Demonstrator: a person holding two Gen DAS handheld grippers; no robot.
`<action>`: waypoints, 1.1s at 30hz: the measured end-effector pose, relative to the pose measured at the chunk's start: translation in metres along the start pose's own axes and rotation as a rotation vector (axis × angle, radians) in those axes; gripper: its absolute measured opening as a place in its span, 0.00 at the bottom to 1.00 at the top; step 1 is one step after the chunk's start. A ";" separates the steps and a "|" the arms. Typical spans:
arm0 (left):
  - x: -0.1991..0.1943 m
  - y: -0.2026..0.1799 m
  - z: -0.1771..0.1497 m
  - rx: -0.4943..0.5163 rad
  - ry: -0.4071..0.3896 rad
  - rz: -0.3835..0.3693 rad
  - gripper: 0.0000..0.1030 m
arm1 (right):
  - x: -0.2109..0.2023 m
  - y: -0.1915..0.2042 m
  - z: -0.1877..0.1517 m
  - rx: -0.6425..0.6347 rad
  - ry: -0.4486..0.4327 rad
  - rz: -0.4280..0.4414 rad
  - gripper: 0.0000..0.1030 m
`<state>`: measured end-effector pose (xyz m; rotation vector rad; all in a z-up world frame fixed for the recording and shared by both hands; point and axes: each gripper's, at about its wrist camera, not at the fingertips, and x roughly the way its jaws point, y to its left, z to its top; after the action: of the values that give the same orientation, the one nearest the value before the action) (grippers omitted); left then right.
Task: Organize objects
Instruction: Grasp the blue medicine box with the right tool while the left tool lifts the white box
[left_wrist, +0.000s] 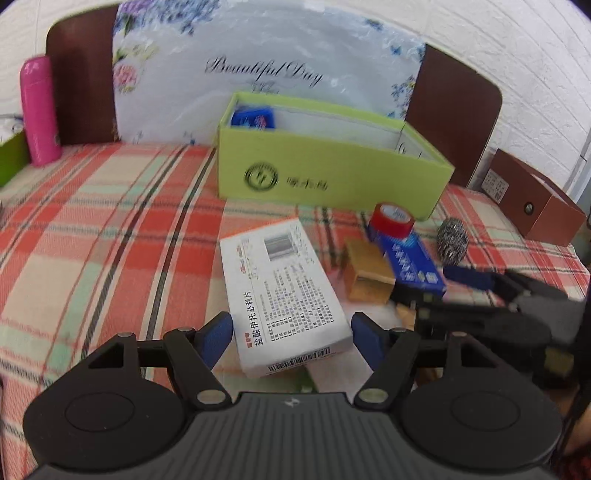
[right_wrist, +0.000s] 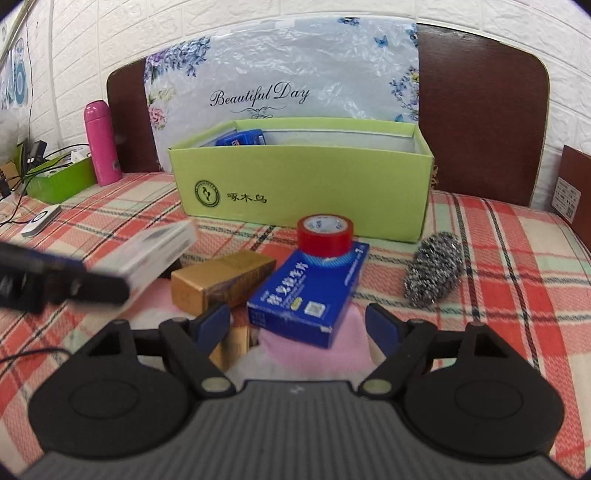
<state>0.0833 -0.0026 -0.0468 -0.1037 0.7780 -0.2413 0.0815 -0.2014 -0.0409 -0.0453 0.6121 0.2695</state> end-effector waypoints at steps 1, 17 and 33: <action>0.003 0.002 -0.002 -0.008 0.011 0.006 0.72 | 0.004 0.000 0.001 -0.001 0.005 -0.005 0.75; 0.043 0.026 0.017 -0.160 0.000 0.125 0.76 | -0.006 -0.035 -0.002 0.061 0.047 -0.057 0.63; 0.024 0.021 0.021 -0.072 -0.036 0.070 0.71 | -0.013 -0.065 0.000 0.280 0.010 0.059 0.57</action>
<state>0.1182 0.0118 -0.0525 -0.1483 0.7535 -0.1447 0.0884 -0.2670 -0.0355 0.2414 0.6572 0.2391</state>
